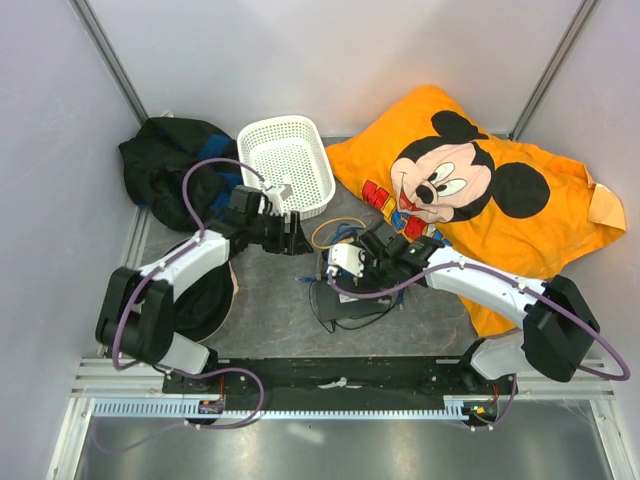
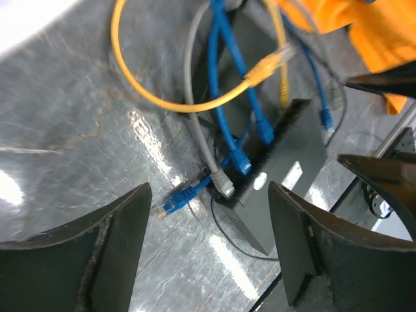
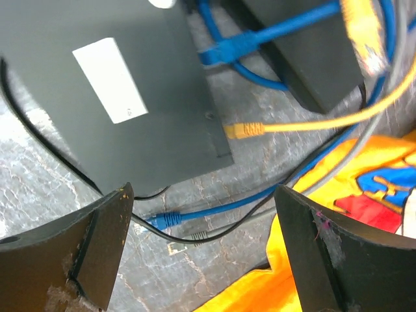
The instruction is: Pull the plug from the switch port
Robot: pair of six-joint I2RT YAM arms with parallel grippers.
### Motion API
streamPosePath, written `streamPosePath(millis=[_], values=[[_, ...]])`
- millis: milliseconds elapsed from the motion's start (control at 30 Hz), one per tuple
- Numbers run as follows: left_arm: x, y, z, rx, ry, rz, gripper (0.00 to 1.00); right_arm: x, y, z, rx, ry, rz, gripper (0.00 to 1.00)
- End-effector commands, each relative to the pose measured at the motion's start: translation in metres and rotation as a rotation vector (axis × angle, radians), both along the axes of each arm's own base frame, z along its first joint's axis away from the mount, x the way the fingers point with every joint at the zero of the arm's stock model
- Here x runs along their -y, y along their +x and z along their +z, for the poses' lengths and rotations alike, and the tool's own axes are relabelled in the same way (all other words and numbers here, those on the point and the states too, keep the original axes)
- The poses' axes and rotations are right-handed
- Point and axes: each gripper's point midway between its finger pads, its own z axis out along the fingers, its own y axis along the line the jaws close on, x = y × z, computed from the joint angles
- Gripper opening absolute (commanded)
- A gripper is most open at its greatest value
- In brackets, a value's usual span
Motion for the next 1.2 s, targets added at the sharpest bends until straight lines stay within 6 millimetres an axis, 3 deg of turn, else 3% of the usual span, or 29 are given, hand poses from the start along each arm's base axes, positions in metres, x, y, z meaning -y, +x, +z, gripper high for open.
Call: streamPosePath(millis=[0,167,367,467,767,867,900,933,1033,1100,1133,1167], values=[[0.012,0.011,-0.027,-0.087,-0.028,0.058,0.74,-0.008,-0.022,-0.007,0.033,-0.067,0.165,0.98],[0.026,0.013,-0.035,-0.098,-0.068,0.032,0.70,-0.014,-0.019,-0.024,0.076,-0.112,0.199,0.98],[0.042,0.012,-0.045,-0.118,-0.068,-0.001,0.60,-0.027,-0.022,-0.030,0.079,-0.096,0.217,0.98],[0.035,0.013,-0.061,-0.141,0.006,0.031,0.54,-0.025,-0.024,-0.036,0.082,-0.122,0.248,0.98],[0.040,0.011,-0.079,-0.199,0.016,0.003,0.46,-0.019,-0.008,-0.044,0.163,-0.181,0.231,0.98],[0.042,0.018,-0.080,-0.173,0.017,-0.008,0.36,-0.017,-0.005,-0.048,0.177,-0.202,0.221,0.98],[0.041,0.019,-0.080,-0.166,0.032,-0.005,0.06,-0.013,-0.002,-0.049,0.191,-0.219,0.214,0.98],[0.034,0.021,-0.081,-0.164,0.071,0.017,0.02,-0.010,0.000,-0.052,0.197,-0.240,0.212,0.98],[0.030,0.019,-0.067,-0.128,0.086,0.011,0.02,0.000,0.018,-0.055,0.255,-0.298,0.179,0.98],[0.021,0.010,-0.070,-0.126,0.104,0.032,0.02,-0.001,0.040,-0.047,0.282,-0.282,0.116,0.98],[0.015,0.010,-0.062,-0.092,0.111,0.055,0.02,0.001,0.048,-0.054,0.271,-0.302,0.078,0.98],[0.009,0.001,-0.070,-0.101,0.127,0.063,0.02,0.001,0.059,-0.054,0.278,-0.308,0.043,0.98]])
